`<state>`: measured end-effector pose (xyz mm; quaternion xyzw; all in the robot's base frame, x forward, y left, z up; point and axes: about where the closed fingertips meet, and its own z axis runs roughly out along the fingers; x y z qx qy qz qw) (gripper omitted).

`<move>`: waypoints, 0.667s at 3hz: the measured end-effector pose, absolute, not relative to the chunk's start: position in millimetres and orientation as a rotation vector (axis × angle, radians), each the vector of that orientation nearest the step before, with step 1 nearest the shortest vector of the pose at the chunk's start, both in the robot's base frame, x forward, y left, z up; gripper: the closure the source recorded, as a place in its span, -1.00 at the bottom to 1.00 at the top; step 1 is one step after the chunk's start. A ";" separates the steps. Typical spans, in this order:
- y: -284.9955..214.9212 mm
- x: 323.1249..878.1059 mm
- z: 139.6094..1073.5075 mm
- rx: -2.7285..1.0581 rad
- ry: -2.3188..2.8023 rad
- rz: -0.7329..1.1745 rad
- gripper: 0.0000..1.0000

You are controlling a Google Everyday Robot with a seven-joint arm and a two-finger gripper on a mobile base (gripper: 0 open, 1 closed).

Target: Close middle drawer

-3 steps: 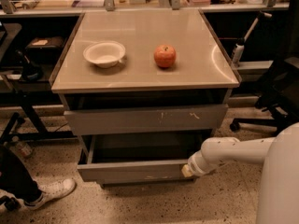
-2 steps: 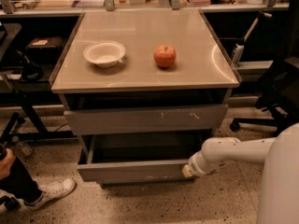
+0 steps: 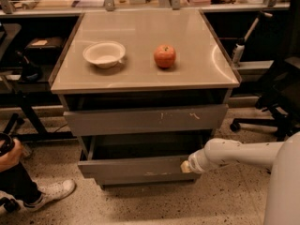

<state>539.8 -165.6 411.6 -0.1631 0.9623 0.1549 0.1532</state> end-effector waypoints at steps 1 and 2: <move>-163.6 563.4 413.2 -0.338 2.706 0.487 1.00; -163.7 562.1 413.2 -0.337 2.706 0.487 1.00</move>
Offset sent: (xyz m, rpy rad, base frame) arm 0.0857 -0.0033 0.0068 0.2005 -0.1508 -0.2945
